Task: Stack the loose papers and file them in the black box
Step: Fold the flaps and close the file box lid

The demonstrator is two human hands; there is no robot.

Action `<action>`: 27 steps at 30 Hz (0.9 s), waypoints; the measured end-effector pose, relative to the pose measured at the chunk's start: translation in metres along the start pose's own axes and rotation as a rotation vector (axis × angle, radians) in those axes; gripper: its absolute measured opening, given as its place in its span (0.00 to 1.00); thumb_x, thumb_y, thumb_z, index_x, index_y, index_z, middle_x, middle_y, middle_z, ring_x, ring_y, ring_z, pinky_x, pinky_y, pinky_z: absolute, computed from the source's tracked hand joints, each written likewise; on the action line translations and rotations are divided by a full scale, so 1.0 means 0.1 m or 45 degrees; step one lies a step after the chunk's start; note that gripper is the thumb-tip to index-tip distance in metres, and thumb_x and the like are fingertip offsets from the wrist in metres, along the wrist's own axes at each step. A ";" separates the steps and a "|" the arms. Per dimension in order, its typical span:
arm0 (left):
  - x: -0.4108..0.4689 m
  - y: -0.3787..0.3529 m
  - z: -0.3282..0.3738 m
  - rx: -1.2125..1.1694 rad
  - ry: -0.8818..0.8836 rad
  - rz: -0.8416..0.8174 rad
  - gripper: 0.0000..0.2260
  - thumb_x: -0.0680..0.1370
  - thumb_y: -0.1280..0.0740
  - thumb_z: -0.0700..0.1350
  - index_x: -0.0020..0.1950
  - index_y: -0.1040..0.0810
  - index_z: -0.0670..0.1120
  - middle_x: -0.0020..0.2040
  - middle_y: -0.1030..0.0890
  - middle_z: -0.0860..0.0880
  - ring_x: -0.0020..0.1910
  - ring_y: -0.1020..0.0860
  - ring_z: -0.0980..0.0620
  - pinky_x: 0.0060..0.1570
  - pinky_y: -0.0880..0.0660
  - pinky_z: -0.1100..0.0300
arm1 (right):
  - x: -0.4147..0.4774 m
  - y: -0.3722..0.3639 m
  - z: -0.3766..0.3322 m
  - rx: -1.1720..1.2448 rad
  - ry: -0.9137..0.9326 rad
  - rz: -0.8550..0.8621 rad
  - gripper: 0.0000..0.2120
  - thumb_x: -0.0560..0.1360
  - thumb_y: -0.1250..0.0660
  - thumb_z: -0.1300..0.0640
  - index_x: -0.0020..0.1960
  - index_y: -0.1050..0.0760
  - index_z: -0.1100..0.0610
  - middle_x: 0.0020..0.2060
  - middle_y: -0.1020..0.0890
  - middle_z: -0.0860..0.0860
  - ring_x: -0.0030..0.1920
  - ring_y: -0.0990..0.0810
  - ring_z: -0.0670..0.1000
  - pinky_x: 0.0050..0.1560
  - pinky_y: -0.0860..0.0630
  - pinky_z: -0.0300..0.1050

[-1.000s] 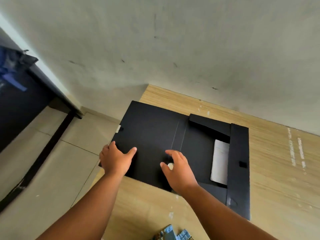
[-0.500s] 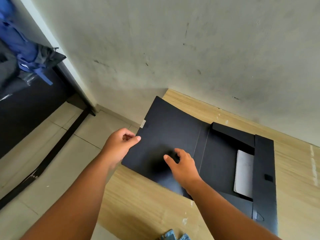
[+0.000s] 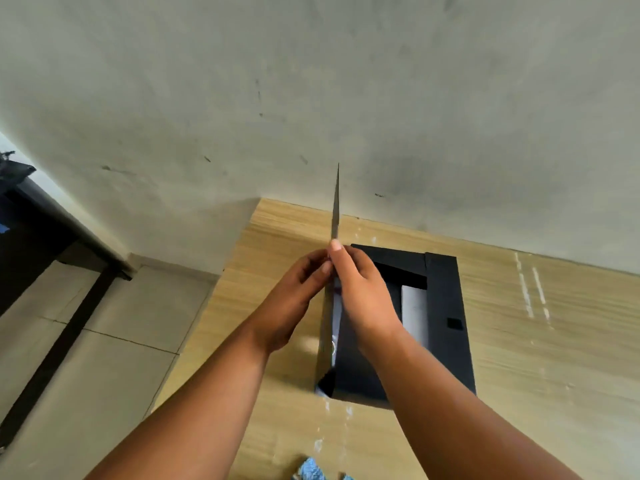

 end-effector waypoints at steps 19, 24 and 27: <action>0.19 -0.84 -1.25 1.562 -0.107 0.103 0.40 0.78 0.57 0.71 0.84 0.50 0.49 0.84 0.57 0.48 0.82 0.46 0.42 0.78 0.42 0.46 | 0.00 1.98 1.01 -1.119 -0.170 0.396 0.30 0.81 0.36 0.51 0.80 0.43 0.47 0.69 0.23 0.52 0.67 0.25 0.56 0.63 0.23 0.54; 0.19 -0.88 -1.28 1.576 -0.070 0.133 0.37 0.79 0.49 0.67 0.84 0.49 0.51 0.85 0.57 0.51 0.82 0.47 0.44 0.75 0.33 0.49 | -0.06 1.96 1.41 -1.403 -0.230 0.188 0.33 0.82 0.47 0.39 0.83 0.53 0.47 0.77 0.34 0.51 0.77 0.37 0.56 0.75 0.36 0.56; 0.19 -0.90 -1.25 1.593 -0.057 0.122 0.37 0.78 0.48 0.67 0.84 0.49 0.52 0.85 0.58 0.52 0.83 0.48 0.44 0.72 0.30 0.49 | 0.02 1.98 1.50 -1.421 -0.207 0.131 0.34 0.82 0.53 0.36 0.83 0.60 0.46 0.79 0.38 0.50 0.79 0.42 0.57 0.77 0.40 0.57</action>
Point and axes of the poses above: each hand's wrist, its own x-axis towards the middle knuckle, its own y-axis out of the back of the hand, z = x × y, the point moved 1 cm from there along x, towards the middle knuckle
